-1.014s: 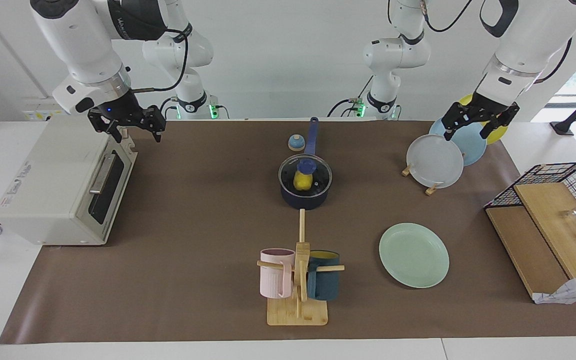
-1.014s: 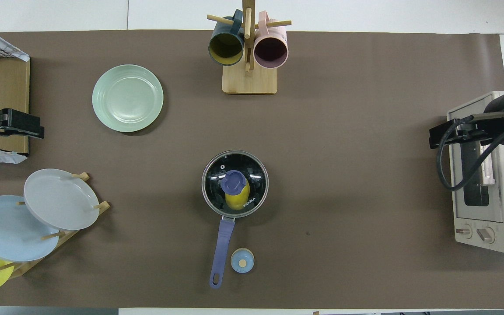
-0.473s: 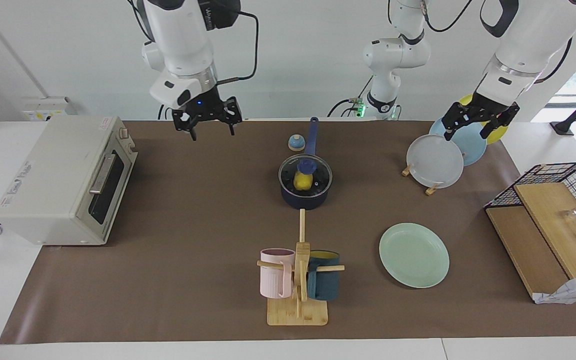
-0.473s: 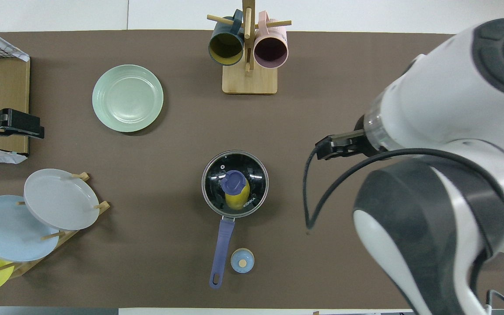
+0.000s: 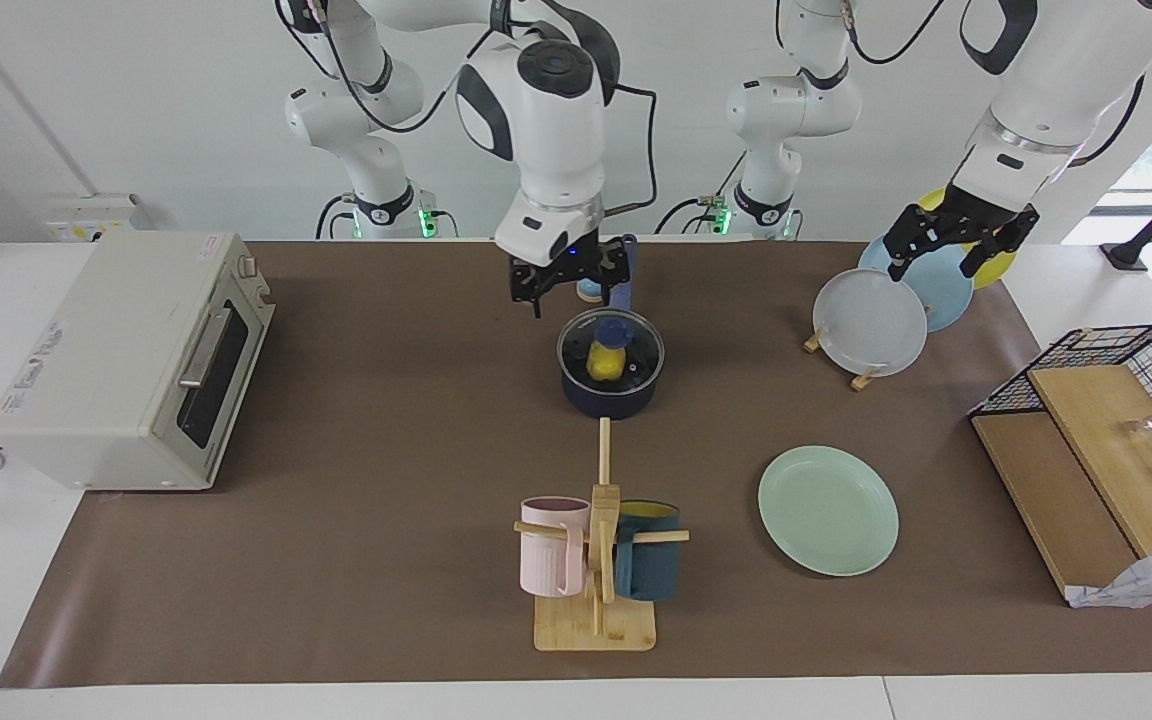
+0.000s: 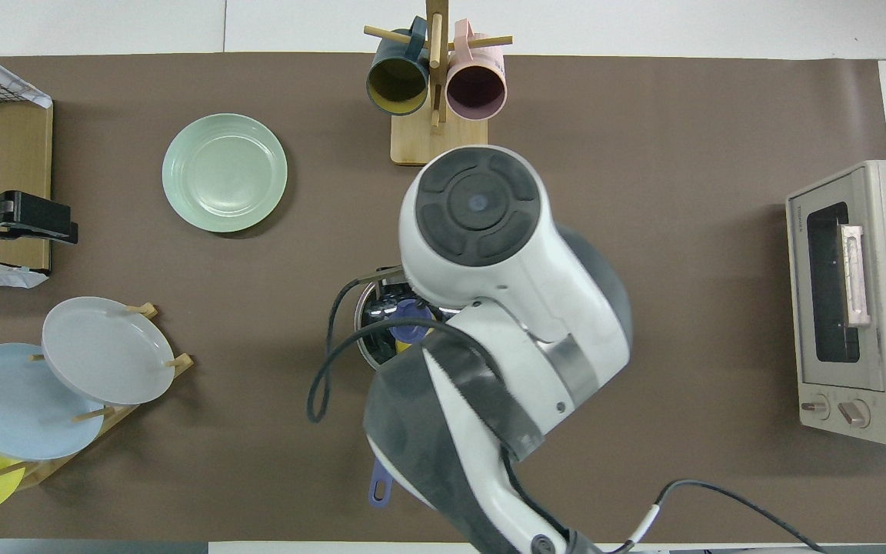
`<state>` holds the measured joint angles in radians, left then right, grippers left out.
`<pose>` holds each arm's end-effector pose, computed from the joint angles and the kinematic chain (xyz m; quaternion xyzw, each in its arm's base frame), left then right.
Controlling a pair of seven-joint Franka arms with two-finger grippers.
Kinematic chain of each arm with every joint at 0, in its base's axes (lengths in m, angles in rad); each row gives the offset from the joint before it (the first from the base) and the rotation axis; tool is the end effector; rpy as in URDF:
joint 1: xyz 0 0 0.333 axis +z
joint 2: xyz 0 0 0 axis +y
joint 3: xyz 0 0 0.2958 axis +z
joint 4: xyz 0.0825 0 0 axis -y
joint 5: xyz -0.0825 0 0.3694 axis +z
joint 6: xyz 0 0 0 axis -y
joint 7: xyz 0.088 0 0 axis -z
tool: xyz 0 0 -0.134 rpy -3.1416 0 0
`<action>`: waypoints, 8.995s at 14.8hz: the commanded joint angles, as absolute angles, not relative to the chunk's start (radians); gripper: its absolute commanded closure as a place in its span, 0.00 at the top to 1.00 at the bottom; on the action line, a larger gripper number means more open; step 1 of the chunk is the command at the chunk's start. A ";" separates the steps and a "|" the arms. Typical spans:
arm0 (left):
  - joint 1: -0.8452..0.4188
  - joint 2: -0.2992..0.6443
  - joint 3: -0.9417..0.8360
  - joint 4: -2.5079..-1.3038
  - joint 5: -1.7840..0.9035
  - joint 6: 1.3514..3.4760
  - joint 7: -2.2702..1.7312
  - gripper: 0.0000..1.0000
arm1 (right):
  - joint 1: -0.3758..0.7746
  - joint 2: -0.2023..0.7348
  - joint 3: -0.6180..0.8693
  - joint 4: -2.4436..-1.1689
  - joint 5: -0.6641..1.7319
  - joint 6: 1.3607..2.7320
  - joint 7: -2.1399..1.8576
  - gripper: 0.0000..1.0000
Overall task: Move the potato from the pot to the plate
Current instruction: 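Reach the right gripper over the saucepan to the glass lid knob, then grasp the glass lid knob with the right gripper, then lift the glass lid off and carry it beside the toaster, then set down the lid with the right gripper while the left gripper reaches the pan, then lower the left gripper into the saucepan and grasp the yellow potato, then lift the potato with the left gripper toward the green plate, then lower the potato onto the green plate and open the left gripper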
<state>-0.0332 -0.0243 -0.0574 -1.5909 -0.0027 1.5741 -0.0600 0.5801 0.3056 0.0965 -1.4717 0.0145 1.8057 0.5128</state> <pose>0.5311 -0.0490 0.5814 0.9999 -0.0153 0.0037 0.0009 0.5004 0.3954 0.4647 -0.9966 -0.0778 -0.0003 0.0262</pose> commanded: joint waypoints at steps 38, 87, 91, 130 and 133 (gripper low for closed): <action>-0.021 -0.044 -0.066 -1.612 0.012 1.575 -0.063 1.00 | 0.470 0.287 0.089 -1.586 -0.115 1.907 0.287 0.38; -0.620 0.224 -0.124 -2.028 -0.066 2.273 -0.698 1.00 | 0.037 -0.009 -0.006 -1.661 -0.043 1.536 -0.011 1.00; -0.637 0.242 -0.124 -2.037 -0.067 2.290 -0.713 1.00 | 0.035 -0.003 -0.008 -1.663 -0.044 1.543 -0.011 1.00; -0.052 0.497 -0.114 -1.483 -0.020 2.000 -0.161 0.00 | 0.020 0.023 -0.018 -1.638 -0.034 1.520 -0.003 1.00; -0.052 0.538 -0.114 -1.485 0.011 2.077 -0.160 0.00 | 0.018 0.023 -0.018 -1.638 -0.034 1.520 -0.003 1.00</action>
